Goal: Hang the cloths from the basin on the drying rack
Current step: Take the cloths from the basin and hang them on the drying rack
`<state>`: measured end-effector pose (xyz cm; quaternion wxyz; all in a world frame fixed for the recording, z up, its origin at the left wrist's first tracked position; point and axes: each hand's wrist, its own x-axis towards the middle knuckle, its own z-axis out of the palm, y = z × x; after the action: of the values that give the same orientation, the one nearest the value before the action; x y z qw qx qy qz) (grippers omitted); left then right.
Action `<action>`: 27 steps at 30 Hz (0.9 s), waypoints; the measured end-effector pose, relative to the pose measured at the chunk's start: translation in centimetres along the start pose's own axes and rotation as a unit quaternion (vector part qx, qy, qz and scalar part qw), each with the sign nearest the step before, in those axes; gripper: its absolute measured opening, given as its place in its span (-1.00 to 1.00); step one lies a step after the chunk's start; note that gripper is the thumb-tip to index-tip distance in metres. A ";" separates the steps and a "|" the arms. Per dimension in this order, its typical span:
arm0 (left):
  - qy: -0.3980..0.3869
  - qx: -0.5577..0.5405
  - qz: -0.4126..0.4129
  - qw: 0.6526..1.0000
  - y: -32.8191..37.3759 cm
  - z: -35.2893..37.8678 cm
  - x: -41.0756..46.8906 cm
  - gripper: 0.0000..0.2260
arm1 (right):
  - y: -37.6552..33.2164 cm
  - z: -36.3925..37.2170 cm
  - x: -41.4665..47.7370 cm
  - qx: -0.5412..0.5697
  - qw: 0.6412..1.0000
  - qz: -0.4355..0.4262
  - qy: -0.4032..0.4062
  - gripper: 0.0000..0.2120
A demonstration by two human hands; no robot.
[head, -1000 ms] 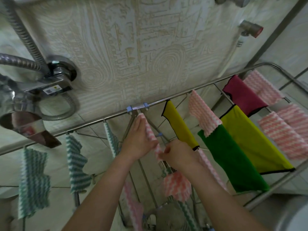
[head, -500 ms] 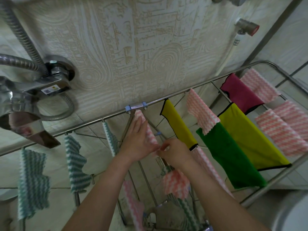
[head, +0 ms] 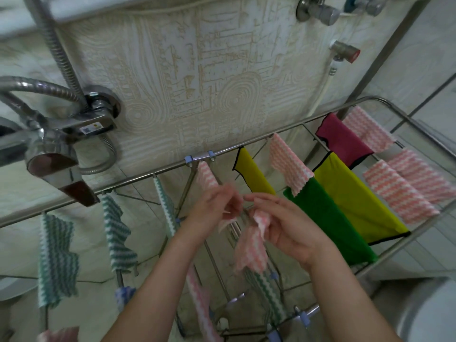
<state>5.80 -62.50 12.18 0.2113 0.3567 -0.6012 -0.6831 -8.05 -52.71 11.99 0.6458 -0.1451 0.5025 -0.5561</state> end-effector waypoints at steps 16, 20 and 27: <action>0.055 0.091 0.079 0.991 0.3 5.0 -12.4 -0.82 | -0.1 0.5 -9.6 0.107 0.987 -0.103 0.059 -0.90; 0.037 0.227 0.055 0.972 -0.2 5.0 -15.1 -0.75 | -0.3 1.2 -12.5 0.167 0.980 -0.106 -0.011 -0.87; 0.244 0.357 0.167 0.886 -1.0 5.0 -19.7 -0.66 | 0.2 4.2 -15.4 0.188 0.974 -0.065 -0.108 -0.91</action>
<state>15.14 -44.79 15.90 0.3209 0.4580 -0.7844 -0.2685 -2.59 -40.95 21.26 0.6746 -0.1127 0.3062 -0.6621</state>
